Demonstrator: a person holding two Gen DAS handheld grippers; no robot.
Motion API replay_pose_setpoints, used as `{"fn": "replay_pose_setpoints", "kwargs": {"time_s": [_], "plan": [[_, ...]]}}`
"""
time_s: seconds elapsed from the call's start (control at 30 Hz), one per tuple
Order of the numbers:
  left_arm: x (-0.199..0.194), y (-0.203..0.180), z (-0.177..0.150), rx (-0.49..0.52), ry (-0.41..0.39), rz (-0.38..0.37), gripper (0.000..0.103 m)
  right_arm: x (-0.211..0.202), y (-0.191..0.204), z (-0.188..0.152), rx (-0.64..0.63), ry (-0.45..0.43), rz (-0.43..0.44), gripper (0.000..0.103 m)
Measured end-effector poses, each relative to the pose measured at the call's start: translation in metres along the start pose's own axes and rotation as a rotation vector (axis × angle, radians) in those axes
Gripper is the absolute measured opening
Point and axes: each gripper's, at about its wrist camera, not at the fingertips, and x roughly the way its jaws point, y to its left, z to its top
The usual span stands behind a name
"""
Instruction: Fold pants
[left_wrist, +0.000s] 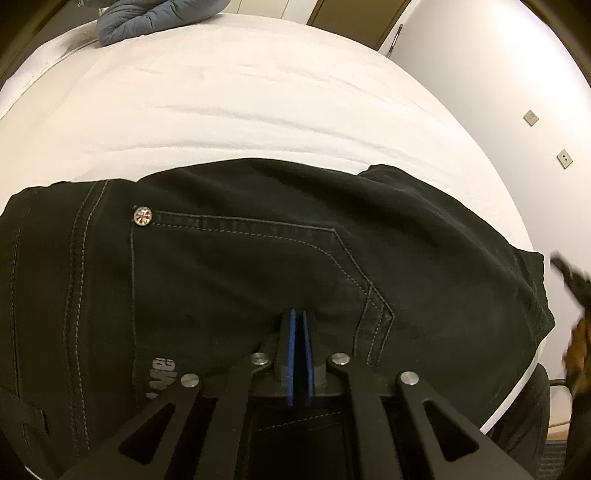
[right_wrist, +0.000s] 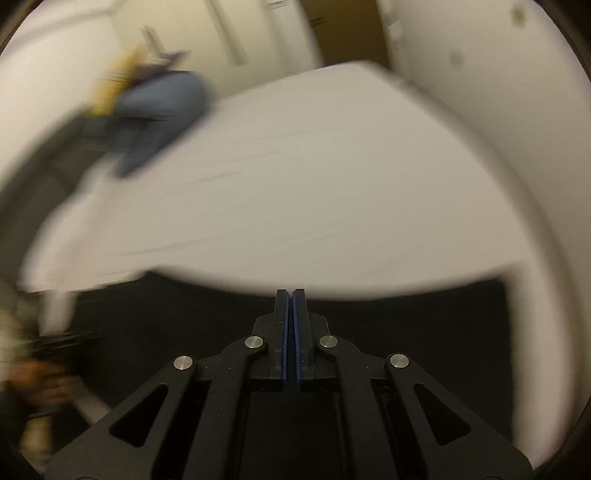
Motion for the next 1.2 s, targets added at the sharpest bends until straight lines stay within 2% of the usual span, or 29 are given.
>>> {"fn": "replay_pose_setpoints", "kwargs": {"time_s": [0.03, 0.07, 0.1, 0.13, 0.2, 0.27, 0.37, 0.47, 0.5, 0.57, 0.6, 0.63, 0.7, 0.8, 0.9, 1.0, 1.03, 1.07, 1.1, 1.13, 1.17, 1.2], "plan": [[-0.001, -0.002, 0.0, 0.002, -0.001, -0.001, 0.015, 0.009, 0.016, -0.021, 0.017, 0.049, 0.123, 0.002], [-0.001, -0.005, -0.001, 0.009, 0.0, -0.005, 0.022, 0.019, 0.028, -0.037, 0.014, 0.077, 0.154, 0.002], [-0.001, -0.008, -0.001, 0.02, 0.001, -0.009, 0.027, 0.034, 0.041, -0.056, 0.018, 0.106, 0.154, 0.002], [0.0, -0.011, -0.001, 0.033, 0.002, -0.014, 0.035, 0.048, 0.04, -0.069, 0.031, 0.146, 0.147, 0.002], [0.001, -0.019, 0.0, 0.061, 0.006, -0.008, 0.042, 0.068, 0.032, -0.093, 0.055, 0.199, 0.08, 0.0], [0.001, -0.023, -0.001, 0.07, 0.002, 0.0, 0.048, 0.062, -0.008, -0.101, 0.179, 0.133, 0.12, 0.0], [0.002, -0.025, -0.003, 0.067, -0.015, 0.0, 0.051, 0.024, -0.068, -0.107, 0.367, 0.003, -0.03, 0.0], [0.0, -0.026, -0.006, 0.073, -0.023, 0.007, 0.052, -0.032, -0.133, -0.121, 0.617, -0.125, -0.14, 0.0], [-0.001, -0.027, -0.006, 0.073, -0.023, 0.01, 0.052, -0.054, -0.151, -0.129, 0.699, -0.171, -0.206, 0.0], [-0.006, -0.029, -0.005, 0.075, -0.019, 0.035, 0.053, -0.095, -0.173, -0.126, 0.751, -0.241, -0.336, 0.0], [-0.01, -0.032, -0.005, 0.081, -0.024, 0.06, 0.054, -0.109, -0.167, -0.126, 0.761, -0.272, -0.403, 0.008], [-0.015, -0.036, -0.004, 0.09, -0.039, 0.08, 0.056, -0.122, -0.158, -0.123, 0.763, -0.316, -0.414, 0.008], [-0.029, -0.048, 0.0, 0.107, -0.092, 0.06, 0.06, -0.111, -0.133, -0.111, 0.702, -0.322, -0.272, 0.008], [-0.034, -0.067, 0.012, 0.131, -0.136, 0.024, 0.065, -0.044, -0.05, -0.073, 0.472, -0.163, 0.049, 0.008], [-0.019, -0.078, 0.026, 0.125, -0.134, -0.02, 0.065, 0.036, 0.027, -0.05, 0.326, 0.005, 0.271, 0.008], [0.009, -0.066, 0.034, 0.073, -0.092, -0.005, 0.065, 0.112, 0.076, -0.045, 0.323, 0.13, 0.368, 0.008], [0.018, -0.059, 0.036, 0.046, -0.07, -0.011, 0.061, 0.146, 0.081, -0.048, 0.349, 0.21, 0.409, 0.008], [0.024, -0.051, 0.035, 0.028, -0.058, -0.022, 0.055, 0.174, 0.082, -0.051, 0.364, 0.263, 0.39, 0.008], [0.025, -0.047, 0.035, 0.026, -0.058, -0.028, 0.051, 0.202, 0.09, -0.061, 0.378, 0.305, 0.335, 0.0], [0.023, -0.044, 0.034, 0.029, -0.059, -0.037, 0.05, 0.22, 0.091, -0.063, 0.396, 0.313, 0.318, 0.0], [0.02, -0.042, 0.032, 0.016, -0.112, -0.035, 0.05, 0.227, 0.083, -0.064, 0.434, 0.288, 0.355, 0.0], [0.018, -0.041, 0.03, 0.024, -0.113, -0.033, 0.05, 0.227, 0.078, -0.062, 0.465, 0.26, 0.352, 0.0]]}}
